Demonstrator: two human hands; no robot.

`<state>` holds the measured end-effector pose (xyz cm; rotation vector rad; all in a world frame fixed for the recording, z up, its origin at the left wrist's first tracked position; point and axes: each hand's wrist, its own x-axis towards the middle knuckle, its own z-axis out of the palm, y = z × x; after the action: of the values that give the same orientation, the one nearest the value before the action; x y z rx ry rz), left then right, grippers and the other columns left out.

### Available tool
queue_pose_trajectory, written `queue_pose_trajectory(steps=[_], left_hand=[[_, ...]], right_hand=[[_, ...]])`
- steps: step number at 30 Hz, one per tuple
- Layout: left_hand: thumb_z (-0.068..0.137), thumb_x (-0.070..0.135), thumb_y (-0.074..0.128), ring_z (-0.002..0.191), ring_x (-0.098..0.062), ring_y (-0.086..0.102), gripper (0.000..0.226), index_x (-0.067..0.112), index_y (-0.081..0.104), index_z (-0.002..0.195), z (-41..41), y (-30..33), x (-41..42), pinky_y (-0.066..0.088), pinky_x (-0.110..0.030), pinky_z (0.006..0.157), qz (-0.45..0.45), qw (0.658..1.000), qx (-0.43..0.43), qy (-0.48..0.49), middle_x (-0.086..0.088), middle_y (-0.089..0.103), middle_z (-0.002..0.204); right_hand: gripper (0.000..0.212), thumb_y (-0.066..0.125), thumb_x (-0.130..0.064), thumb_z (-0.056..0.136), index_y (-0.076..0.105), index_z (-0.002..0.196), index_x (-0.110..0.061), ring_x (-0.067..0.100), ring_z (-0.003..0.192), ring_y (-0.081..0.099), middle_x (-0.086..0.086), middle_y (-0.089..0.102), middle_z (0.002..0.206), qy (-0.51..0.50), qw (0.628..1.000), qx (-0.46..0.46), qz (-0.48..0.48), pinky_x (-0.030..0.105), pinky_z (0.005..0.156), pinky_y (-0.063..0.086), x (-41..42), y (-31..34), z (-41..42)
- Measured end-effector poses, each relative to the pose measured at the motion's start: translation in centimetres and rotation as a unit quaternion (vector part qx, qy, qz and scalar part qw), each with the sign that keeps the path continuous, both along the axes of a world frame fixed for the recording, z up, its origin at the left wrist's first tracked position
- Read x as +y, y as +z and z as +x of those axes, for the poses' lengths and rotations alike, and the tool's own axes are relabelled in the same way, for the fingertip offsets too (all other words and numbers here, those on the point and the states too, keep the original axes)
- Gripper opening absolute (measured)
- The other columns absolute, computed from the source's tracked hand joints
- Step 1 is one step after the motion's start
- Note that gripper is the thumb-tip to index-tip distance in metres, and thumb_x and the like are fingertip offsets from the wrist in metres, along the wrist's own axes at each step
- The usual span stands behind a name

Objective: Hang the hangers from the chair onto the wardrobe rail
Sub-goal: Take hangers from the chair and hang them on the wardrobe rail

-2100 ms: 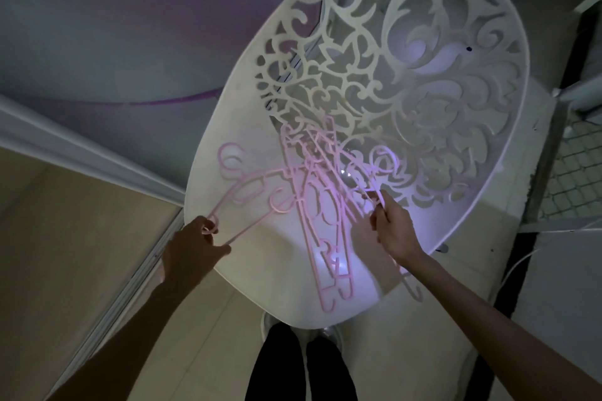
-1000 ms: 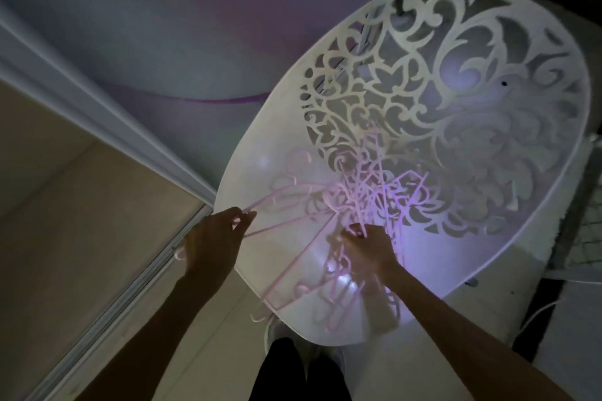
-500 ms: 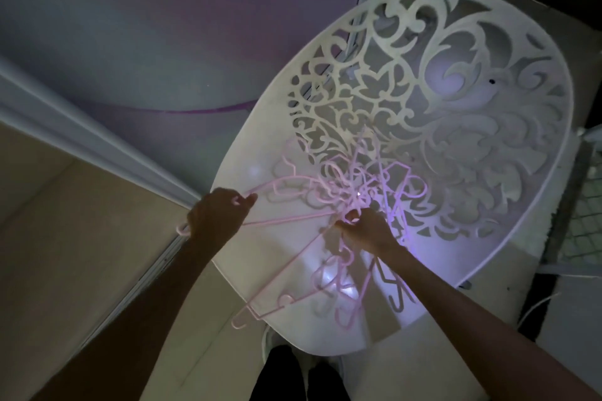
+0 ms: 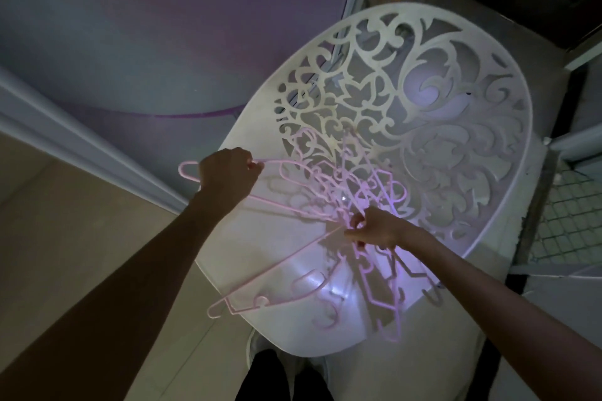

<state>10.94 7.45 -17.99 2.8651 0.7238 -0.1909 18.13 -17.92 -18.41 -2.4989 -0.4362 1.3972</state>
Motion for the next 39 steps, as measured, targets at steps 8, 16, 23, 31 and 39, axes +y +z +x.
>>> queue_pose_trajectory(steps=[8,16,23,31,39], left_hand=[[0.094,0.042,0.047,0.103,-0.037,0.060,0.041,0.007,0.068,0.102,-3.6,0.2,1.8,0.046,-0.036,0.084,-0.083,0.992,0.005,0.099,-0.018,0.066,0.107],[0.093,0.039,0.050,0.086,-0.032,0.063,0.034,0.011,0.068,0.087,-9.4,0.6,-0.6,0.045,-0.034,0.071,-0.040,0.976,-0.132,0.168,-0.011,0.068,0.089],[0.093,0.037,0.051,0.080,-0.029,0.061,0.031,0.012,0.068,0.087,-11.1,1.2,-0.8,0.036,-0.028,0.068,-0.052,0.973,-0.112,0.193,-0.007,0.064,0.083],[0.089,0.045,0.054,0.086,-0.034,0.065,0.037,0.012,0.067,0.078,-10.4,-2.1,1.4,0.043,-0.030,0.073,-0.148,0.959,-0.036,0.240,-0.012,0.067,0.084],[0.097,0.038,0.042,0.090,-0.033,0.064,0.034,0.011,0.063,0.096,-7.8,-0.3,0.0,0.045,-0.036,0.079,0.004,0.995,-0.075,0.073,-0.011,0.067,0.095]], right_hand=[[0.035,0.064,-0.019,0.085,0.048,0.055,-0.020,-0.003,0.039,0.047,-0.011,0.046,0.042,-0.021,0.996,-0.072,0.041,0.008,0.046,0.035,-3.6,2.3,0.5],[0.006,0.062,-0.022,0.084,0.062,0.079,-0.017,0.002,0.051,0.050,-0.011,0.054,0.048,-0.122,0.983,-0.124,0.059,0.024,0.064,0.043,0.7,-2.4,-3.3],[0.041,0.063,-0.043,0.080,0.065,0.105,-0.011,0.029,0.108,0.061,0.009,0.067,0.109,-0.234,0.962,-0.137,0.024,0.034,0.090,0.049,2.9,-6.6,-5.4],[0.052,0.071,-0.029,0.068,0.056,0.113,-0.007,0.029,0.111,0.060,0.011,0.063,0.115,-0.170,0.968,-0.178,-0.049,0.034,0.087,0.050,6.3,-10.3,-6.8],[0.045,0.049,-0.021,0.091,0.041,0.132,-0.003,0.039,0.104,0.059,0.020,0.061,0.114,-0.209,0.931,-0.298,-0.021,0.044,0.089,0.047,0.9,-11.4,-7.0]])
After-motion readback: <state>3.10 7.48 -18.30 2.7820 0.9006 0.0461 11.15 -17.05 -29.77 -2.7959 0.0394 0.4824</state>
